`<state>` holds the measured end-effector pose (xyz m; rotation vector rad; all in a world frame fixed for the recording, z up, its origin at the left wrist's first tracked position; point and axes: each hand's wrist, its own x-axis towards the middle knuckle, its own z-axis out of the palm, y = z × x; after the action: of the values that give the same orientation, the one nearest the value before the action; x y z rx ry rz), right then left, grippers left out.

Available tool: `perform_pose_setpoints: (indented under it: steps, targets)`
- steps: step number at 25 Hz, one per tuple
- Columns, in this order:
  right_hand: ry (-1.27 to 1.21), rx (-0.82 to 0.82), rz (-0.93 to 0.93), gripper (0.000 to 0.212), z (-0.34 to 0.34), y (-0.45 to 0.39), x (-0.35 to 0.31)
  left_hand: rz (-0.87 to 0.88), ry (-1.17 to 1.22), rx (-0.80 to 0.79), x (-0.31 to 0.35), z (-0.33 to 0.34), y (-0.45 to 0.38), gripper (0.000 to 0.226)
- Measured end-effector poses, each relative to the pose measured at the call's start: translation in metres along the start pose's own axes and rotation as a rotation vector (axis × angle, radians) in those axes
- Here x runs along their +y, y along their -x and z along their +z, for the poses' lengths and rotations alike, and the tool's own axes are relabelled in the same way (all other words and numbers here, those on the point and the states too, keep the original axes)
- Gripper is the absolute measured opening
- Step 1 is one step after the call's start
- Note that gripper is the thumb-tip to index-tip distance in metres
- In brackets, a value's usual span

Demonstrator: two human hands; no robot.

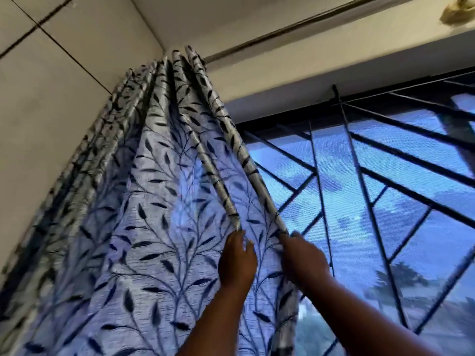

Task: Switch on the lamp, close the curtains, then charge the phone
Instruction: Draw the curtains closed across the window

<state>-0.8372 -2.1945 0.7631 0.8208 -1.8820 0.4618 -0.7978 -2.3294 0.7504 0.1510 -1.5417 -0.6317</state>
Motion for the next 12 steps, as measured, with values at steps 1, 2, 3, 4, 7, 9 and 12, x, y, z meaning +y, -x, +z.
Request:
perform_pose_setpoints:
  steps: [1, 2, 3, 4, 7, 9, 12]
  targets:
    - [-0.003, 0.028, 0.006, 0.038, -0.006, -0.002, 0.023, 0.028, 0.027, -0.007, 0.017, 0.023, 0.004, 0.033]
    - [0.009, 0.056, 0.017, 0.042, -0.012, -0.005, 0.048, 0.069, 0.045, -0.018, 0.036, 0.047, 0.009, 0.033]
    - [0.028, 0.085, 0.031, 0.044, -0.017, -0.009, 0.073, 0.13, 0.043, -0.033, 0.054, 0.069, 0.014, 0.033]
    - [0.051, 0.111, 0.052, 0.045, -0.022, -0.012, 0.098, 0.221, 0.017, -0.047, 0.071, 0.09, 0.019, 0.034]
    - [0.111, 0.175, 0.125, 0.046, -0.039, -0.013, 0.17, 0.491, -0.11, -0.079, 0.119, 0.148, 0.031, 0.041]
    - [0.171, 0.219, 0.145, 0.042, -0.051, -0.008, 0.21, 0.552, -0.119, -0.117, 0.147, 0.183, 0.035, 0.045]
    - [0.301, 0.264, 0.157, 0.037, -0.074, 0.005, 0.259, 0.62, -0.059, -0.184, 0.188, 0.228, 0.049, 0.047]
